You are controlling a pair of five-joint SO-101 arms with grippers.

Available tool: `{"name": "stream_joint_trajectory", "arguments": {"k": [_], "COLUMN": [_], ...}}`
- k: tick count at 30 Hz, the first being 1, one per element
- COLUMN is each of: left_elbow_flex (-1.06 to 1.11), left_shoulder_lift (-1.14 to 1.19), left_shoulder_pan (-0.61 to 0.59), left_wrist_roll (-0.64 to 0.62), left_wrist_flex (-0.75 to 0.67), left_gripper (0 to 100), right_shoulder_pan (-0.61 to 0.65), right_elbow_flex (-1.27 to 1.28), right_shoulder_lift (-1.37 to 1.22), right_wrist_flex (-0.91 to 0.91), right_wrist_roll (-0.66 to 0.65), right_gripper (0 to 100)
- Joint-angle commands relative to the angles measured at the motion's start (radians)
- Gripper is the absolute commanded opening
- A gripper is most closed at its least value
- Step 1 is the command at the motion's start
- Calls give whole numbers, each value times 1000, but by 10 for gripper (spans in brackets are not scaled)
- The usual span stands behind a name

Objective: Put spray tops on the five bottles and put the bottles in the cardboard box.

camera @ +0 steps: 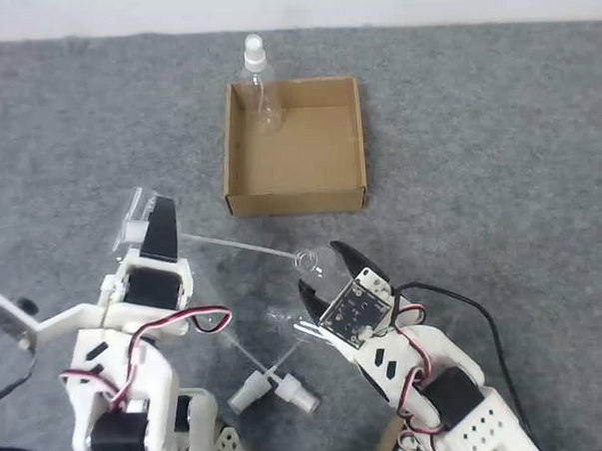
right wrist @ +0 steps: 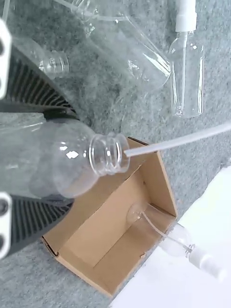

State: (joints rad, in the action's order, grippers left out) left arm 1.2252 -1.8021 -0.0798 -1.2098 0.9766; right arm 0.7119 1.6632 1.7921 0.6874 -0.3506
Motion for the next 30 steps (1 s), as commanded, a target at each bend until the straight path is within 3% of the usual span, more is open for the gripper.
{"name": "stream_joint_trajectory", "arguments": {"k": [1,7,16,30], "left_elbow_flex": [-1,22,136,157], "left_shoulder_lift": [-23,-23,-23,-23], "left_shoulder_pan": [0,2,2,101], "left_wrist_roll": [17,18,69,117], "left_wrist_flex": [-5,-21,-158,-158], "left_gripper": [13,13,13,13], "right_shoulder_pan": [7,7,7,7], "right_elbow_flex": [18,18,18,18], "right_shoulder_lift": [24,24,24,24], "right_wrist_flex": [-25,-25,-21,-21], "right_wrist_roll": [-12,-12,-12,-12], "right_gripper": [90,90,90,90]}}
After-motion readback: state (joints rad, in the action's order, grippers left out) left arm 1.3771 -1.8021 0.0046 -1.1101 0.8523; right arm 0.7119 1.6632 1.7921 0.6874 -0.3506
